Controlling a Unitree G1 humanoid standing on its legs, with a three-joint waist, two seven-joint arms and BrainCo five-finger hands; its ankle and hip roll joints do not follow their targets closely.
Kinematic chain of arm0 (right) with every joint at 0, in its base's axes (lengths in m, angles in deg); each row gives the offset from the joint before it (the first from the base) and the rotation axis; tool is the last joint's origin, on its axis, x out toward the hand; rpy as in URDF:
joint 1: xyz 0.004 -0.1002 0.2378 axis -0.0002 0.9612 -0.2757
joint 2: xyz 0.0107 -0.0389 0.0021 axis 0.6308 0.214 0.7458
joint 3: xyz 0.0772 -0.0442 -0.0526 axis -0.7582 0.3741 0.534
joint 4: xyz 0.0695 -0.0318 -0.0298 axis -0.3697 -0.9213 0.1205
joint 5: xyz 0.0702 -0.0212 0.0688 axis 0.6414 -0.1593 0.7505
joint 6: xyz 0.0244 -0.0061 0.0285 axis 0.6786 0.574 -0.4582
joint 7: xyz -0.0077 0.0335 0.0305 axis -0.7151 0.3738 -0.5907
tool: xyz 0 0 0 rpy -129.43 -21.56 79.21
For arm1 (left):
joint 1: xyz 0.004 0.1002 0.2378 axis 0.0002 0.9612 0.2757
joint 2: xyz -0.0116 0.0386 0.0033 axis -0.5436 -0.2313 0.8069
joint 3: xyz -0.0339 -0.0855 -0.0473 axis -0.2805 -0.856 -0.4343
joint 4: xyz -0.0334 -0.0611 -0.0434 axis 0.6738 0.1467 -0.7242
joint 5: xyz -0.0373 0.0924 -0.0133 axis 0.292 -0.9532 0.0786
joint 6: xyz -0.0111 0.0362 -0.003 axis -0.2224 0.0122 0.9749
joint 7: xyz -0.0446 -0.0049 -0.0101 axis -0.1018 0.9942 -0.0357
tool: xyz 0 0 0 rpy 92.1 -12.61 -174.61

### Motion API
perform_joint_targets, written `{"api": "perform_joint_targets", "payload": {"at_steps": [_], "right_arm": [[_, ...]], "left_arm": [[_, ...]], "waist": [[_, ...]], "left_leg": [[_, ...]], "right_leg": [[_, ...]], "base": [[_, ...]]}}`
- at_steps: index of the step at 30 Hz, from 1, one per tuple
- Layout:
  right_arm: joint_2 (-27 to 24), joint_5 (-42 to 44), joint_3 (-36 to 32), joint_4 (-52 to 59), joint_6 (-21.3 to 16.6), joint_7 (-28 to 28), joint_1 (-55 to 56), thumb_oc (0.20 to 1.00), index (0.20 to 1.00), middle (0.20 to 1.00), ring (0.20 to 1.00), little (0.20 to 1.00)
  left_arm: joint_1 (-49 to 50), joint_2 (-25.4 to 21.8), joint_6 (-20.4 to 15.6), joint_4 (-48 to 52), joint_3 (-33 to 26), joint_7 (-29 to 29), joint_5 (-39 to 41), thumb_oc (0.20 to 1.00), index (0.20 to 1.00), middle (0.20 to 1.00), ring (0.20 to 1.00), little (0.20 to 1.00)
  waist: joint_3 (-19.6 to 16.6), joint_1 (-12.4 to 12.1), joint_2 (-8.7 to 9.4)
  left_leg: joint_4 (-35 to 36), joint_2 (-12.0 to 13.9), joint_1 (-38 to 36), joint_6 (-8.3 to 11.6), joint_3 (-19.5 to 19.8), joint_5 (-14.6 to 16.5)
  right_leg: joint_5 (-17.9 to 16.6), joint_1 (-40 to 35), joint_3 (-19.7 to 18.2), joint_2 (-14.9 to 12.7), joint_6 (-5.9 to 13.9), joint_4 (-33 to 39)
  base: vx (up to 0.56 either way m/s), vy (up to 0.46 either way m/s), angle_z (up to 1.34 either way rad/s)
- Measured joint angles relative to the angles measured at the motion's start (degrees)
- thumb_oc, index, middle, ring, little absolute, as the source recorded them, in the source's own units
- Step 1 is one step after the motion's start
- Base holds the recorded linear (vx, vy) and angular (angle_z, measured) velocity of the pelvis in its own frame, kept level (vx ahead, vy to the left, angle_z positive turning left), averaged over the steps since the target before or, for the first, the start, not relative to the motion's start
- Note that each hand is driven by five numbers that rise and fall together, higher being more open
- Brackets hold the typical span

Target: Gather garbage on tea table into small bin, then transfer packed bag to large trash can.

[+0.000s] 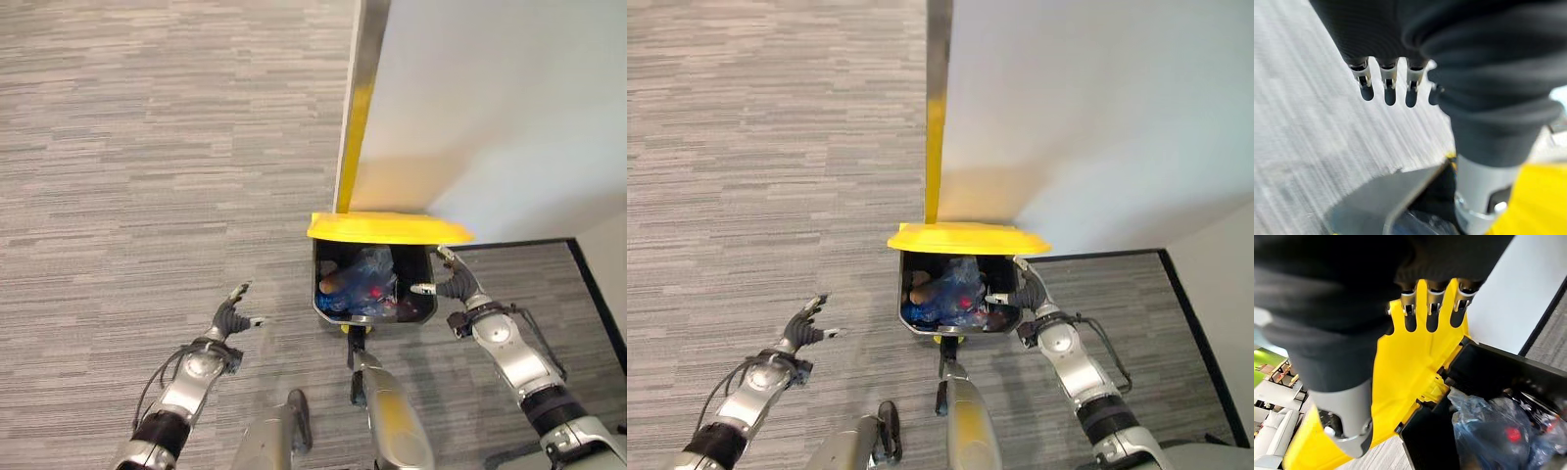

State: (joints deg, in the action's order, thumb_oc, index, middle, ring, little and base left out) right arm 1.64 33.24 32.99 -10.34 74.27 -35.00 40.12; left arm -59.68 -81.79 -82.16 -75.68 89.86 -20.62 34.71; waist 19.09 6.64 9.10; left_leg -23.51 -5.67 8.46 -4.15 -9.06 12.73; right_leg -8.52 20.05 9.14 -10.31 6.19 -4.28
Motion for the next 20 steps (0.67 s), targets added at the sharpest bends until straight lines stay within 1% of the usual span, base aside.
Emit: {"api": "perform_joint_targets", "payload": {"at_steps": [1,2,3,4,5,6,7,8,9,10,11,12,13,14,15,16,17,18,19,20], "right_arm": [[1.1,0.0,-1.9,0.1,-0.1,0.0,1.7,1.0,1.0,1.0,1.0,1.0],[1.2,-0.1,-3.5,-0.1,-0.1,0.1,4.2,1.0,1.0,1.0,1.0,1.0],[1.3,-0.4,-4.5,-0.3,-0.1,0.6,6.0,1.0,1.0,1.0,1.0,1.0],[1.6,-1.0,-5.8,-2.3,0.3,1.3,9.2,1.0,1.0,1.0,1.0,1.0],[1.7,-1.0,-5.8,-2.6,0.3,1.8,9.3,1.0,1.0,1.0,1.0,1.0],[2.3,-1.0,-7.5,-7.2,-0.9,2.3,13.7,1.0,1.0,1.0,1.0,1.0],[2.7,-1.0,-8.3,-11.2,-0.9,2.7,16.6,1.0,1.0,1.0,1.0,1.0],[2.3,-0.9,-9.5,-12.5,-0.7,2.5,17.8,1.0,1.0,1.0,1.0,1.0],[2.7,-0.9,-9.2,-12.7,-0.9,2.5,17.3,1.0,1.0,1.0,1.0,1.0],[3.1,-0.9,-9.1,-12.9,-0.9,2.6,16.7,1.0,1.0,1.0,1.0,1.0],[3.6,-0.9,-9.0,-12.9,-0.9,2.8,16.1,1.0,1.0,1.0,1.0,1.0],[3.5,-0.7,-9.1,-12.8,-0.8,3.1,15.9,1.0,1.0,1.0,1.0,1.0],[3.3,-0.3,-9.1,-12.9,-0.8,3.2,16.3,1.0,1.0,1.0,1.0,1.0],[3.4,0.2,-9.0,-13.2,-0.5,3.2,16.8,1.0,1.0,1.0,1.0,1.0],[3.5,0.2,-8.8,-13.2,0.0,3.2,17.1,1.0,1.0,1.0,1.0,1.0],[3.4,0.2,-8.6,-13.1,0.1,3.3,17.5,1.0,1.0,1.0,1.0,1.0],[2.9,0.2,-8.6,-13.0,0.2,3.3,18.6,1.0,1.0,1.0,1.0,1.0],[2.2,0.2,-8.6,-13.4,0.4,3.4,19.4,1.0,1.0,1.0,1.0,1.0],[2.3,0.2,-8.0,-13.6,0.3,3.7,18.5,1.0,1.0,1.0,1.0,1.0],[2.3,0.2,-8.0,-13.6,0.3,3.7,18.0,1.0,1.0,1.0,1.0,1.0]], "left_arm": [[2.7,0.0,0.0,0.8,-2.6,-0.4,0.5,1.0,1.0,1.0,1.0,1.0],[5.4,0.1,0.1,0.8,-5.3,-0.5,0.6,1.0,1.0,1.0,1.0,1.0],[6.3,0.4,0.1,0.8,-6.8,-0.5,1.2,1.0,1.0,1.0,1.0,1.0],[9.1,1.6,0.2,0.6,-10.1,-0.4,3.4,1.0,1.0,1.0,1.0,1.0],[8.9,2.3,0.2,0.6,-9.8,-0.7,4.5,1.0,1.0,1.0,1.0,1.0],[8.2,2.9,-0.1,0.4,-9.7,-1.4,4.5,1.0,1.0,1.0,1.0,1.0],[8.7,1.0,0.5,-0.2,-10.1,-1.5,4.5,1.0,1.0,1.0,1.0,1.0],[10.6,-0.7,0.5,-0.3,-10.4,-1.2,4.5,1.0,1.0,1.0,1.0,1.0],[11.6,-0.9,0.6,-0.5,-11.4,-0.8,4.6,1.0,1.0,1.0,1.0,1.0],[11.8,-0.5,0.6,-0.5,-12.7,-0.6,4.6,1.0,1.0,1.0,1.0,1.0],[12.1,0.5,0.6,-0.6,-13.0,-0.4,4.7,1.0,1.0,1.0,1.0,1.0],[12.7,1.8,0.8,-0.3,-11.9,-0.7,4.9,1.0,1.0,1.0,1.0,1.0],[13.0,3.1,0.7,-0.4,-10.8,-1.2,5.0,1.0,1.0,1.0,1.0,1.0],[12.6,3.8,0.7,-0.5,-10.0,-1.6,5.0,1.0,1.0,1.0,1.0,1.0],[12.6,4.5,0.7,-0.6,-10.0,-2.0,5.0,1.0,1.0,1.0,1.0,1.0],[12.8,4.9,0.7,-0.6,-10.0,-2.1,5.0,1.0,1.0,1.0,1.0,1.0],[13.1,5.5,0.7,-0.5,-10.0,-2.3,5.2,1.0,1.0,1.0,1.0,1.0],[12.2,5.9,0.6,-0.6,-10.3,-2.3,5.6,1.0,1.0,1.0,1.0,1.0],[11.9,5.9,0.7,-0.8,-10.0,-2.3,5.7,1.0,1.0,1.0,1.0,1.0],[12.2,6.1,0.9,-1.1,-10.0,-2.4,5.7,1.0,1.0,1.0,1.0,1.0]], "waist": [[-0.1,-0.5,0.22],[-0.1,-0.8,0.08],[-0.1,-1.2,0.1],[-0.7,-1.7,-0.23],[-0.6,-1.7,-0.6],[-2.1,-3.0,-5.1],[-2.1,-4.9,-7.55],[-3.8,-5.5,-7.71],[-5.0,-5.4,-6.5],[-5.5,-5.8,-5.75],[-6.7,-6.0,-5.01],[-8.0,-5.7,-5.85],[-9.6,-5.1,-5.63],[-10.2,-4.4,-4.54],[-10.6,-4.4,-3.28],[-11.0,-4.4,-2.46],[-11.9,-3.7,-2.38],[-12.5,-2.7,-3.39],[-12.5,-2.9,-3.38],[-12.5,-2.8,-3.75]], "left_leg": [[0.9,0.3,-0.8,-0.81,-1.1,-0.5],[2.3,0.3,-1.2,-2.01,-2.0,-1.4],[3.2,0.3,-1.7,-2.94,-2.4,-1.4],[7.0,0.3,-2.5,-3.93,-3.1,-4.2],[9.4,0.3,-2.4,-3.4,-3.2,-7.0],[10.6,4.2,0.6,-4.75,-2.1,-10.5],[15.8,6.7,-2.2,-2.88,-1.0,-14.0],[19.8,6.8,-4.0,-1.12,-1.0,-16.3],[22.5,6.7,-4.1,0.68,-1.6,-16.9],[24.0,7.0,-4.0,2.24,-2.2,-18.2],[24.3,7.6,-3.2,3.86,-3.3,-19.3],[26.0,8.8,-3.1,5.94,-3.1,-20.2],[28.2,9.5,-3.2,6.69,-2.4,-20.3],[27.6,9.6,-3.1,8.21,-2.4,-18.4],[24.9,8.6,-3.2,7.23,-2.4,-18.2],[22.3,7.9,-3.3,6.6,-2.5,-17.5],[19.6,7.3,-4.1,6.38,-2.5,-16.8],[23.2,8.1,-5.8,5.18,-2.0,-17.6],[25.0,8.3,-5.7,5.16,-1.9,-18.9],[25.1,8.2,-5.8,5.16,-1.6,-19.1]], "right_leg": [[1.9,0.0,0.1,-0.4,2.8,0.0],[4.1,0.0,1.2,-1.0,5.93,0.0],[4.5,0.0,2.2,-1.3,6.37,0.1],[3.2,0.0,3.5,-1.9,8.49,-3.4],[3.5,-0.2,3.4,-2.0,8.71,-5.3],[11.8,3.4,-0.9,-0.5,7.97,-33.9],[14.6,-3.9,-3.6,1.1,5.54,-41.5],[15.0,-13.4,-5.2,0.3,5.84,-32.7],[16.9,-19.9,-4.0,0.5,5.5,-18.1],[17.5,-23.6,-2.7,1.6,4.19,-8.0],[16.9,-26.6,-3.2,3.2,2.12,1.3],[14.0,-27.9,-3.2,5.1,1.87,6.0],[12.0,-27.8,-2.9,5.9,-0.08,8.3],[10.6,-27.7,-2.8,5.7,-1.84,9.2],[10.1,-27.7,-2.8,5.0,-2.23,9.0],[9.8,-27.7,-3.0,4.6,-2.43,8.9],[9.7,-27.7,-3.0,5.2,-2.5,8.9],[9.2,-27.4,-2.6,7.4,-2.48,8.9],[9.0,-26.5,-2.8,8.0,-2.5,8.8],[9.3,-26.3,-2.8,8.0,-1.8,9.0]], "base": [[-0.06,0.092,-0.31],[-0.08,0.078,-0.39],[-0.12,0.054,-0.36],[-0.26,0.112,-0.27],[-0.22,0.067,0.26],[-0.15,-0.013,0.44],[0.07,-0.221,0.38],[0.13,-0.252,-0.27],[0.16,-0.256,-0.47],[0.13,-0.16,-0.69],[0.11,-0.11,-0.57],[0.08,-0.075,-0.41],[0.07,-0.068,-0.15],[0.07,-0.074,-0.13],[0.06,-0.072,-0.14],[0.05,-0.06,-0.12],[0.03,-0.067,0.19],[0.03,-0.068,0.2],[0.02,-0.075,0.24],[0.02,-0.071,0.01]]}}
